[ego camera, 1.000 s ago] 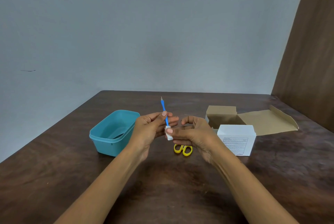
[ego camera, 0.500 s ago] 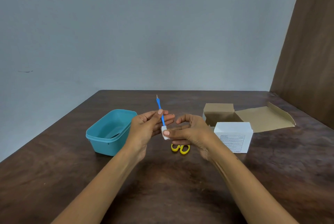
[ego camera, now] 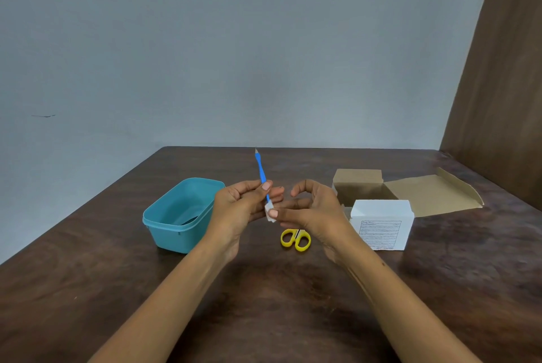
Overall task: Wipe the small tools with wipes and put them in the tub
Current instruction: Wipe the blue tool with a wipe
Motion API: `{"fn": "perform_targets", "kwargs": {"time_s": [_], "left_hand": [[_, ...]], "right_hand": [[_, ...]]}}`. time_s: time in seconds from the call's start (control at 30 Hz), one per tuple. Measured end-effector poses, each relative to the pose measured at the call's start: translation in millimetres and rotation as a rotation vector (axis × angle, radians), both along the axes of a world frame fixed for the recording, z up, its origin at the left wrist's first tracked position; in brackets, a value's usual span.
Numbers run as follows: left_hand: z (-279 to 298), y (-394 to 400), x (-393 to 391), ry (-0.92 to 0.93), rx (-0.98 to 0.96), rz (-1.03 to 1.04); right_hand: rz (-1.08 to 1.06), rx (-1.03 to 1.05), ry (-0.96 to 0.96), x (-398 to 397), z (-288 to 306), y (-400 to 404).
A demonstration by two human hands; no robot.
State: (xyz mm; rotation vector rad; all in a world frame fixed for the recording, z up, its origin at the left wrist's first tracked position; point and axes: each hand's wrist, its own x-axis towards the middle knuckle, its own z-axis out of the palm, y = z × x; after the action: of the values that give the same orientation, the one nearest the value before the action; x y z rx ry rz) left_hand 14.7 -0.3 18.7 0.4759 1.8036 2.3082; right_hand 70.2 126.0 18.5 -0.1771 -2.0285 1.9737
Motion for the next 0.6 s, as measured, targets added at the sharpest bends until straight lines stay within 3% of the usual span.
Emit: {"fn": "perform_targets", "kwargs": {"time_s": [0.33, 0.6], "left_hand": [[-0.7, 0.2, -0.6, -0.002, -0.031, -0.060], [2.1, -4.9, -5.3, -0.144, 0.000, -0.213]], "right_hand": [[-0.107, -0.057, 0.101, -1.3, -2.7, -4.0], [0.213, -0.347, -0.109, 2.2, 6.0, 4.0]]}}
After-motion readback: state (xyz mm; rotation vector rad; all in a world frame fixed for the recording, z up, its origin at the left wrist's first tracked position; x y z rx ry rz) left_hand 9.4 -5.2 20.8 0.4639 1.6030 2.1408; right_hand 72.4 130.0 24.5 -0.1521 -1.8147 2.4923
